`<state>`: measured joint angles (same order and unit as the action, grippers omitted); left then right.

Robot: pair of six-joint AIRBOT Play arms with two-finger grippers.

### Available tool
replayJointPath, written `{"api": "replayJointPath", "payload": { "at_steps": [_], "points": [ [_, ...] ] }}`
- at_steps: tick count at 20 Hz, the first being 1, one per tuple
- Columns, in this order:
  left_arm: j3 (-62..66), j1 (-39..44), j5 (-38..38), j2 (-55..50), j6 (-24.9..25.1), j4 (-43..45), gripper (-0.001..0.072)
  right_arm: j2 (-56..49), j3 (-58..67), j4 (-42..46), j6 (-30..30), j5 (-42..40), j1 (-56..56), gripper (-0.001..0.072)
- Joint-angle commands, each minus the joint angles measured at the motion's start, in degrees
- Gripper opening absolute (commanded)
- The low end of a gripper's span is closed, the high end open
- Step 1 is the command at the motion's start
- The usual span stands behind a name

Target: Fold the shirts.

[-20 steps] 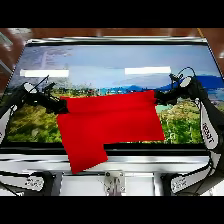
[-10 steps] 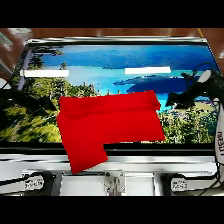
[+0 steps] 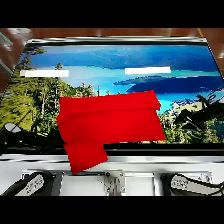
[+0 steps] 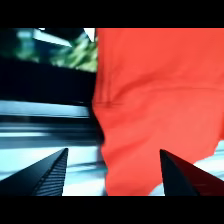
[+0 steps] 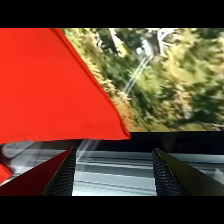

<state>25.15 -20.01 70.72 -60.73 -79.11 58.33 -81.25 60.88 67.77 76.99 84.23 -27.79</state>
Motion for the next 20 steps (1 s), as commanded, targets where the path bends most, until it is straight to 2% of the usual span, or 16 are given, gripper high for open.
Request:
{"api": "replayJointPath", "payload": {
  "at_steps": [1, 6, 7, 10, 12, 13, 14, 17, 20],
  "points": [
    [-7.9, -0.3, -8.1, 1.1, 1.6, -4.9, 0.069, 0.5, -3.2, -4.2, -0.8, -3.2, -1.0, 0.0594],
    [-8.9, 3.6, -12.1, 1.1, 3.5, -11.0, 0.0687, 0.5, -3.2, -4.5, -0.5, -4.7, -1.0, 0.0594],
    [-9.1, 5.1, -14.0, 1.1, 3.5, -12.6, 0.0664, 0.5, -3.2, -4.5, -0.1, -4.8, -1.0, 0.0594],
    [-9.2, 8.7, -16.3, 1.1, 3.5, -16.0, 0.0197, 0.5, -3.3, -4.2, 0.6, -4.9, -1.0, 0.0594],
    [-9.1, 8.7, -14.4, 1.1, 5.2, -16.0, 0.005, 0.5, -5.4, -3.8, 0.5, -4.9, -1.0, 0.0595],
    [-8.8, 8.5, -13.0, 1.2, 6.8, -15.9, 0.005, 0.5, -7.3, -3.8, -0.6, -4.9, -1.0, 0.0666],
    [-8.4, 8.4, -11.6, 1.5, 8.2, -16.0, 0.0049, 0.5, -9.3, -4.0, -2.1, -5.0, -1.0, 0.0684],
    [-6.8, 8.1, -8.5, 2.8, 10.6, -15.9, 0.0049, 0.5, -14.3, -4.9, -3.8, -7.5, -1.0, 0.0683],
    [-4.7, 8.1, -5.2, 3.9, 10.5, -15.9, 0.005, 0.2, -17.1, -6.3, -3.9, -11.5, -0.9, 0.0681]
  ]
}}
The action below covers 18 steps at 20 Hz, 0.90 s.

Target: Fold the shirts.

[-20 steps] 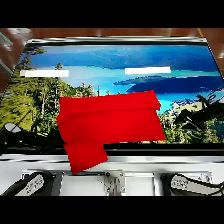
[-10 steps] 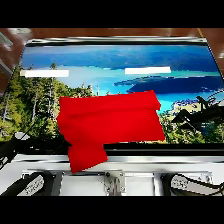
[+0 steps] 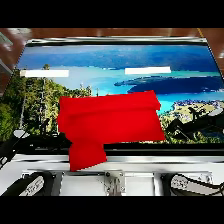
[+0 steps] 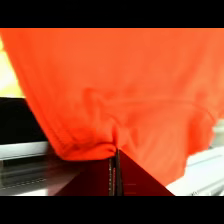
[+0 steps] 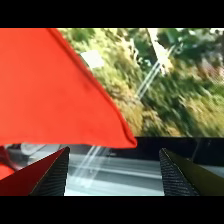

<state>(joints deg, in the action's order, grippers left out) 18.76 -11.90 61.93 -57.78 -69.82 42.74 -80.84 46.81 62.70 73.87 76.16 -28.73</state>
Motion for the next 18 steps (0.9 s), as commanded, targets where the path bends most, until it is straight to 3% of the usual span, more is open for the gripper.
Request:
{"api": "replayJointPath", "payload": {
  "at_steps": [1, 4, 6, 7, 9, 10, 13, 15, 18],
  "points": [
    [2.4, 0.0, 4.2, 1.1, 1.2, -0.3, 0.0049, -0.7, -3.4, -1.8, -1.0, -4.0, 0.0, 0.0681],
    [4.3, 0.0, 4.7, 1.2, 1.2, -0.3, 0.0049, -3.0, -3.5, -2.9, -1.4, -5.0, 3.5, 0.0678],
    [5.6, 0.0, 4.9, 1.2, 1.0, -0.3, 0.005, -4.0, -3.4, -2.9, -1.1, -8.4, 8.1, 0.0584],
    [6.3, 0.0, 5.0, 1.2, 1.0, -0.3, 0.005, -4.0, -3.4, -2.9, -0.4, -10.2, 9.8, 0.0476],
    [8.3, 0.0, 4.6, 1.2, 1.3, 0.1, 0.0049, -3.9, -1.9, -3.3, -0.5, -10.5, 11.8, 0.0163],
    [9.8, 0.0, 4.3, 1.2, 1.8, 0.6, 0.0049, -3.9, -0.2, -3.8, -1.4, -9.2, 11.9, 0.0065],
    [17.1, 0.0, 3.5, 1.2, 7.1, 0.9, 0.0049, -3.9, 7.2, -9.0, -7.6, -5.9, 12.3, 0.0063],
    [22.1, 0.0, -0.2, 0.7, 6.6, 0.9, 0.0048, -3.9, 12.6, -11.3, -6.7, -9.5, 13.7, 0.0062],
    [27.5, 0.0, -5.0, -3.0, 5.1, 0.9, 0.0049, -4.1, 18.9, -9.9, -2.0, -21.3, 18.1, 0.0061]
  ]
}}
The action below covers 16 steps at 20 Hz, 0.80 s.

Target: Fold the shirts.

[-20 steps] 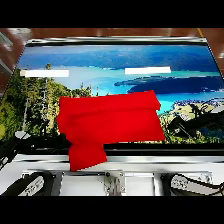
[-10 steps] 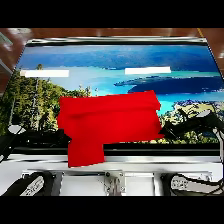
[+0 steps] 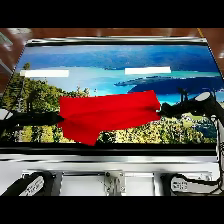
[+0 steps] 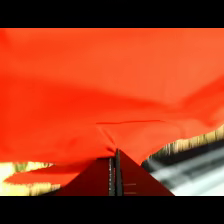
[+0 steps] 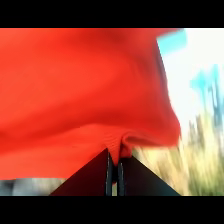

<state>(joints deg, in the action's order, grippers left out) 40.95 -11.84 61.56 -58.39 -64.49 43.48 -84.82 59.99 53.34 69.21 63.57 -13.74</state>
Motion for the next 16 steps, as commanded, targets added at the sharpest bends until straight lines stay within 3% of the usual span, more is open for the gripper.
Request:
{"api": "replayJointPath", "payload": {
  "at_steps": [1, 4, 14, 15, 16],
  "points": [
    [6.8, 0.0, -5.7, -4.8, -1.4, 0.2, 0.0049, -0.6, 7.3, 2.0, 5.1, -12.6, 4.6, 0.0061],
    [12.0, -0.1, -7.8, -12.7, -1.6, 0.1, 0.0049, -4.3, 11.5, 8.5, 11.8, -15.9, 6.5, 0.0061],
    [26.4, 0.1, -10.6, -33.5, -1.8, -7.1, 0.005, -14.5, 14.3, 7.8, 12.2, -21.4, 8.2, 0.0063],
    [26.4, 0.1, -10.5, -34.9, -1.8, -7.8, 0.005, -15.2, 14.3, 7.5, 12.2, -22.1, 9.0, 0.0088],
    [26.4, 0.1, -9.8, -36.0, -1.8, -8.1, 0.005, -15.5, 14.3, 7.4, 12.2, -22.6, 9.6, 0.0182]
  ]
}}
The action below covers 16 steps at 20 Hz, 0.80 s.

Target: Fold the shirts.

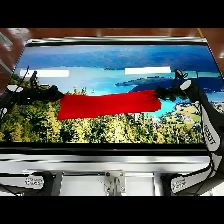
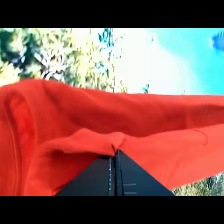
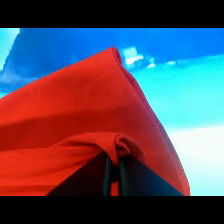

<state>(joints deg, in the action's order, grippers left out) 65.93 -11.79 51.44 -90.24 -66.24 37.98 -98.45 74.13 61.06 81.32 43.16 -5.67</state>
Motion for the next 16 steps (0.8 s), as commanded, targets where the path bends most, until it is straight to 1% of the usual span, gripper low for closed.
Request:
{"api": "replayJointPath", "payload": {
  "at_steps": [1, 2, 3, 4, 5, 6, 7, 8, 10, 11, 13, 15, 16],
  "points": [
    [1.4, 0.0, 1.6, -4.9, 0.0, -2.6, 0.0109, -1.7, 0.2, -0.3, -0.2, -2.8, 1.9, 0.041],
    [1.4, -0.3, 2.4, -5.2, 0.0, -2.4, 0.0291, -1.3, 0.4, -0.5, -1.1, -2.6, 1.9, 0.0538],
    [1.4, -0.9, 3.5, -5.1, 0.0, -2.4, 0.0494, -0.5, 1.1, 0.2, -2.3, -1.4, 1.4, 0.058],
    [1.5, -1.8, 4.8, -4.8, 0.0, -2.4, 0.0535, 0.5, 1.9, 2.0, -2.5, -0.2, 0.6, 0.0601],
    [1.5, -3.2, 6.3, -4.3, 0.0, -2.4, 0.0535, 1.5, 2.8, 4.5, -1.9, 1.4, -0.7, 0.0659],
    [1.5, -4.5, 8.4, -3.8, 0.0, -2.5, 0.0535, 1.9, 3.4, 5.6, 0.1, 3.0, -2.4, 0.0684],
    [1.5, -5.8, 11.0, -3.2, 0.0, -2.5, 0.0534, 1.8, 3.5, 3.9, 1.9, 5.2, -4.6, 0.0684],
    [1.5, -6.7, 13.5, -2.6, 0.0, -2.5, 0.0533, 0.9, 3.5, 0.0, 2.0, 8.3, -6.7, 0.0683],
    [1.4, -7.3, 17.0, -1.3, 0.7, -2.5, 0.0533, -2.1, 3.5, -8.6, -0.2, 13.8, -9.0, 0.0683],
    [1.4, -7.1, 18.6, -0.5, 2.3, -2.6, 0.0533, -3.9, 3.5, -11.4, -1.0, 15.7, -9.1, 0.0683],
    [1.4, -6.4, 20.5, 1.0, 3.7, -2.7, 0.0533, -6.7, 3.5, -14.4, -1.0, 17.0, -8.2, 0.0683],
    [1.4, -5.4, 20.9, 2.2, 4.1, -3.5, 0.0533, -8.5, 3.5, -16.1, -0.7, 15.7, -6.6, 0.068],
    [1.4, -4.7, 20.7, 2.6, 4.7, -4.4, 0.0532, -9.2, 3.5, -16.4, -0.6, 14.9, -5.7, 0.062]
  ]
}}
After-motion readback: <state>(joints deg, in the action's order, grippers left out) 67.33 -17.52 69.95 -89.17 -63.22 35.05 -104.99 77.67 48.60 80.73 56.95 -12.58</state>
